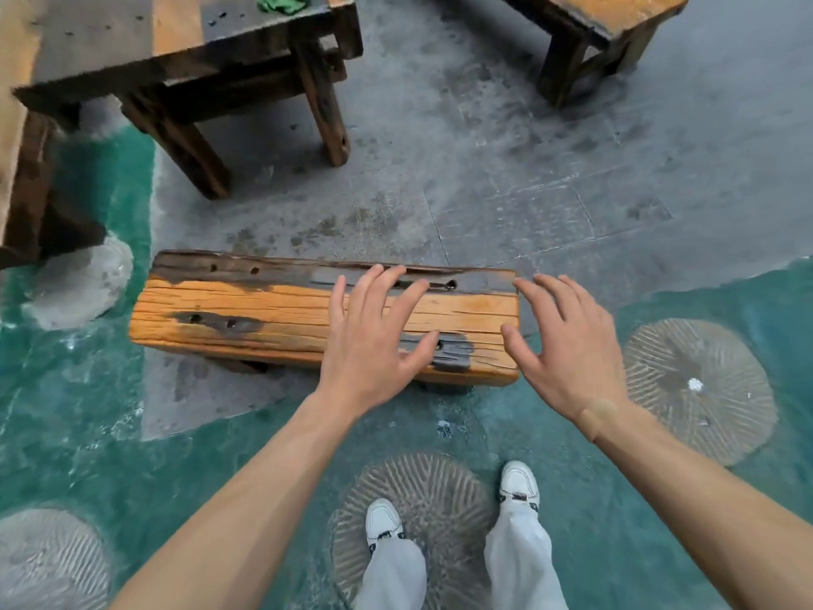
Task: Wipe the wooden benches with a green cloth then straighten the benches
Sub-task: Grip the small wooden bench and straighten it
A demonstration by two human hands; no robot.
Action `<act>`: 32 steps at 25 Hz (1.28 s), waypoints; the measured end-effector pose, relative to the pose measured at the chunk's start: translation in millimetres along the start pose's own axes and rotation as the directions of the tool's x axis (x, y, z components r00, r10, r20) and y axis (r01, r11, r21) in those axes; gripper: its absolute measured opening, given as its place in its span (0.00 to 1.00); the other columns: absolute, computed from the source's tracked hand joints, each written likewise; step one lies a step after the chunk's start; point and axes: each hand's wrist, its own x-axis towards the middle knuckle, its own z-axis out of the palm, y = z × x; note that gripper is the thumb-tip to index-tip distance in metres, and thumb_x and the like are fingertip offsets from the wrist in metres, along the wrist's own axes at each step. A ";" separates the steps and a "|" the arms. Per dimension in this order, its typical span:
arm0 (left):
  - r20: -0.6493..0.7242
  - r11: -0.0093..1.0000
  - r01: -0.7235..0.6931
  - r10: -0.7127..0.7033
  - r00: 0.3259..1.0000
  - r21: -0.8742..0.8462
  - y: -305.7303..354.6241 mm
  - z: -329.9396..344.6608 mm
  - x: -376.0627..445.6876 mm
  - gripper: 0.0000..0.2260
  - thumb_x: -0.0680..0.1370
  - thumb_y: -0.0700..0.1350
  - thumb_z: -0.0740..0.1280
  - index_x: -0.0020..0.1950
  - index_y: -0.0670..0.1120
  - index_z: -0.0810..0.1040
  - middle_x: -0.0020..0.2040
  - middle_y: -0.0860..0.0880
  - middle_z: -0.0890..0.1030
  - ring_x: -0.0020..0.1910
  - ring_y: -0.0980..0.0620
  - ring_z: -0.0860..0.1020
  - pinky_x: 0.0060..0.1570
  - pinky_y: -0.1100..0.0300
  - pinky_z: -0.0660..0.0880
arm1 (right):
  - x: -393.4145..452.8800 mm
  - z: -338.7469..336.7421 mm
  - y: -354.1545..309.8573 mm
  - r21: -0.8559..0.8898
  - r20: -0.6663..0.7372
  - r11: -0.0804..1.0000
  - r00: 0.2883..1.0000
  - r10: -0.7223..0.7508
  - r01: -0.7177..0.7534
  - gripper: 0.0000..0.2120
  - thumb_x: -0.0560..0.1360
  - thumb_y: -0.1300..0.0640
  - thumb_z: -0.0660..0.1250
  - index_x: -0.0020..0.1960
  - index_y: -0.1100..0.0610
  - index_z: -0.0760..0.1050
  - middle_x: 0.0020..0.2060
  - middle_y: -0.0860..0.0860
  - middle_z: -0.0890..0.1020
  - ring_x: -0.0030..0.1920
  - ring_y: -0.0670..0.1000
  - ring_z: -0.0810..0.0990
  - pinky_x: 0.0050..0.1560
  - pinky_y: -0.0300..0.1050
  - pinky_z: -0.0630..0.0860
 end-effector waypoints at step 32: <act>-0.475 0.876 -0.266 0.448 0.758 0.402 -130.8 465.4 -85.8 0.37 0.72 0.74 0.66 0.66 0.46 0.81 0.62 0.43 0.83 0.60 0.41 0.82 0.58 0.38 0.76 | -23.8 427.7 187.0 -0.282 -0.459 0.839 0.703 -0.543 0.464 0.27 0.71 0.36 0.75 0.59 0.57 0.83 0.57 0.53 0.84 0.56 0.59 0.84 0.52 0.60 0.80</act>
